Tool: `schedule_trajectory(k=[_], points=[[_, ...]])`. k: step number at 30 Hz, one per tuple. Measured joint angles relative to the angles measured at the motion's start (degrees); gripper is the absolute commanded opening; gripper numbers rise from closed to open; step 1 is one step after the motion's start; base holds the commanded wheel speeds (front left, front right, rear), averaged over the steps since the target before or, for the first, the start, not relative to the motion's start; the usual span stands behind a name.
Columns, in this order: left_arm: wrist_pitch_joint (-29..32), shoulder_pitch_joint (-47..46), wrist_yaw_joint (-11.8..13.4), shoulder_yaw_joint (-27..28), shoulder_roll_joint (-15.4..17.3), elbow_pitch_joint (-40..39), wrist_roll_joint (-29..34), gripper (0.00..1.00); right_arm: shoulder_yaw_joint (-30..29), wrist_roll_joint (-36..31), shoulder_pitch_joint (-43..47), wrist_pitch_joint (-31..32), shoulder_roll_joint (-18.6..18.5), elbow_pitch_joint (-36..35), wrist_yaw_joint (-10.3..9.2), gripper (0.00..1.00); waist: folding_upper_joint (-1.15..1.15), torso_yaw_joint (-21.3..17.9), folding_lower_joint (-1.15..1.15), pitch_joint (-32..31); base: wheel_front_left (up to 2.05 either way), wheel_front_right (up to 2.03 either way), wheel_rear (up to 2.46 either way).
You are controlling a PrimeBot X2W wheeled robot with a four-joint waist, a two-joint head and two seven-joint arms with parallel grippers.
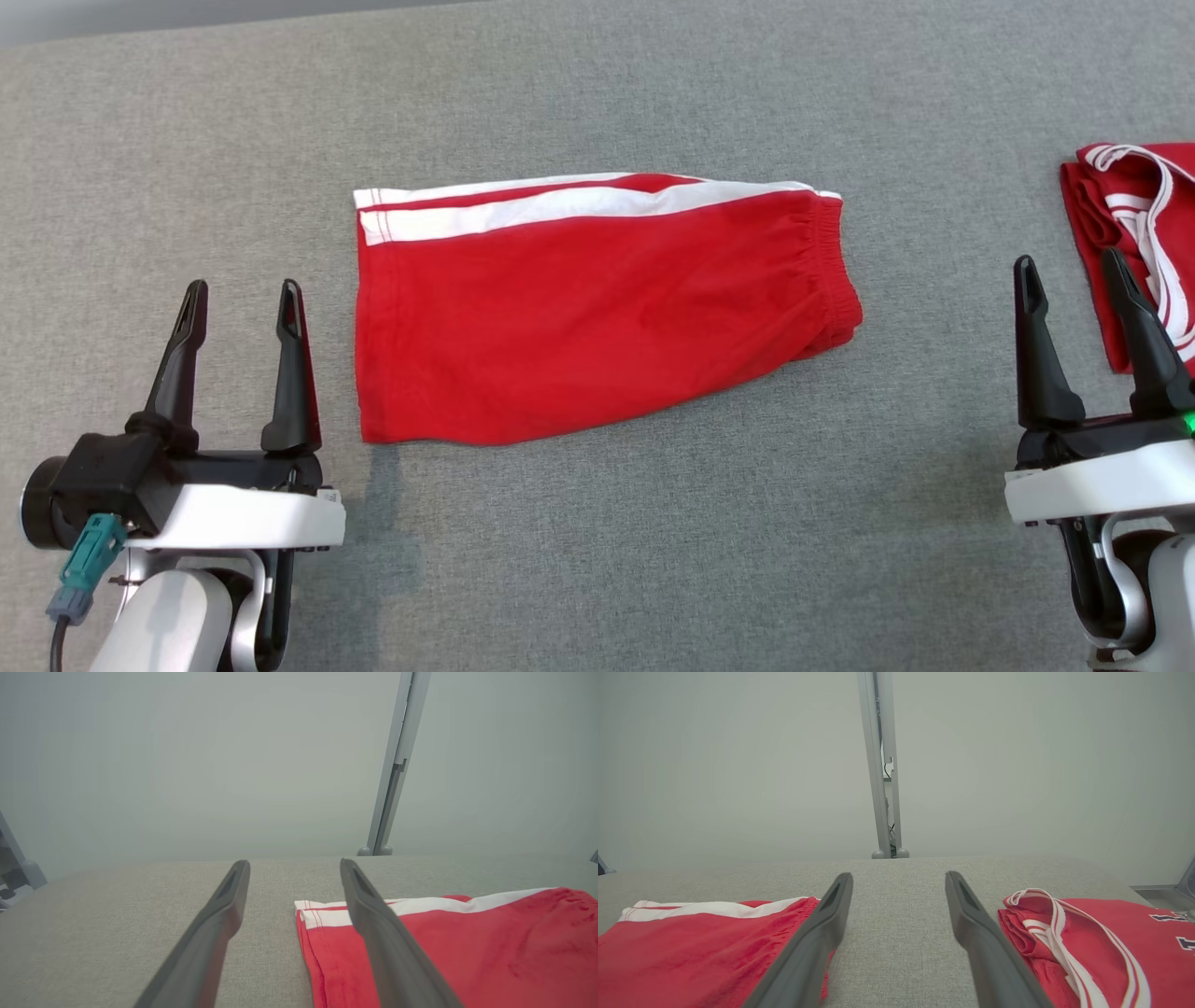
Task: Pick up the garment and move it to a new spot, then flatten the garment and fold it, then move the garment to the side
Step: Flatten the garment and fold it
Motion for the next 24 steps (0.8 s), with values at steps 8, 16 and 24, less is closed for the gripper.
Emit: schedule_trajectory(k=[8, 16, 24], points=[[0.0, 0.8, 0.1, 0.0, 0.0, -0.1, -0.3, 1.0, -0.3, 0.0, 1.7, 1.4, 0.1, -1.6, 0.0, 1.0, 0.0, 0.9, 0.0, -0.9, 0.0, 0.0, 0.0], [0.0, 0.3, -0.2, -0.9, -0.3, 0.0, -0.6, 1.0, 0.0, 0.2, 1.2, 3.1, -0.2, -1.2, 0.0, 1.0, 0.0, 2.6, 0.0, -0.4, 0.0, 0.0, 0.0], [-0.3, -1.6, -1.3, -2.4, -2.0, 0.6, -0.7, 1.0, 7.4, 2.6, -6.5, 5.0, -0.4, 7.6, 0.0, 1.0, 0.0, 5.9, 0.0, 2.1, 0.0, 0.0, 0.0]])
